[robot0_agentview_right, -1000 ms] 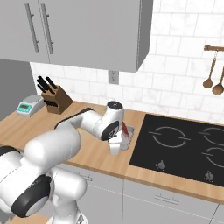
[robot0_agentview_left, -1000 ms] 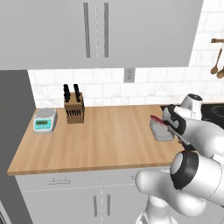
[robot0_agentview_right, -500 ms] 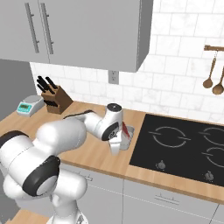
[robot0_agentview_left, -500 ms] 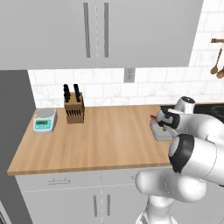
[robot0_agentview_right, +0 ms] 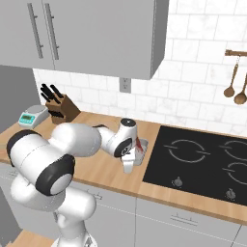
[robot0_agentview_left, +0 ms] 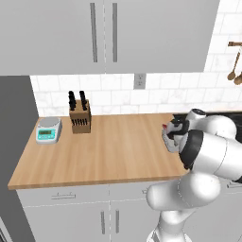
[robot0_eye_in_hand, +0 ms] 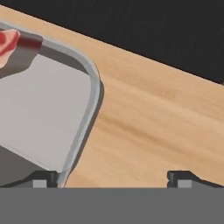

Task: Take the meat container that has the steak and place it on the second highest rack of the freezer. Then take the vegetable container that has the mushroom and squash and place it on the highest rack of the freezer.

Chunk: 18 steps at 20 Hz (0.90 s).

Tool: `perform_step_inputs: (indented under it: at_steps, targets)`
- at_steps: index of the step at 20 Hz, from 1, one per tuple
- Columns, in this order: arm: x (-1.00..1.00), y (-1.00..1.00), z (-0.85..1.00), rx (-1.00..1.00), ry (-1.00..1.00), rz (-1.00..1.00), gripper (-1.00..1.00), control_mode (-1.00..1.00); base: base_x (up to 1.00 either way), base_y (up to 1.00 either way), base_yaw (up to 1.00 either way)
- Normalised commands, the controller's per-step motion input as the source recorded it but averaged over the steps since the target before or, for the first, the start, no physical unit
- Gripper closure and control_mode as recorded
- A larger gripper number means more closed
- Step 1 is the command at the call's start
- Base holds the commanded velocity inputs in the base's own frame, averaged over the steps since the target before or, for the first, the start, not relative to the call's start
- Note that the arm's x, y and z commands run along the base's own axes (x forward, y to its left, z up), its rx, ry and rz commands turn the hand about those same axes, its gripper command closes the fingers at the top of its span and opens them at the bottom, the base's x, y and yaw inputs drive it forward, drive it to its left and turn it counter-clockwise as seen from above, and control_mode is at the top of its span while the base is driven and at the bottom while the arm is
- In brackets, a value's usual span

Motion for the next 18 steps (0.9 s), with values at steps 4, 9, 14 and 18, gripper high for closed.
perform_step_inputs:
  at_steps: [4, 9, 14, 18]
  targets:
    - [0.19, -0.03, -0.06, 0.00, 0.00, 0.00, -1.00, -1.00, 0.00, 0.00, 0.00]
    - [0.08, -0.03, 0.00, 0.01, 0.00, 0.00, -1.00, -1.00, 0.00, 0.00, 0.00]
    - [0.19, -0.02, -0.10, 0.00, 0.00, 0.00, -1.00, -1.00, 0.00, 0.00, 0.00]
    - [0.01, 0.00, -0.29, 0.00, 0.01, 0.00, 1.00, -1.00, 0.00, 0.00, 0.00]
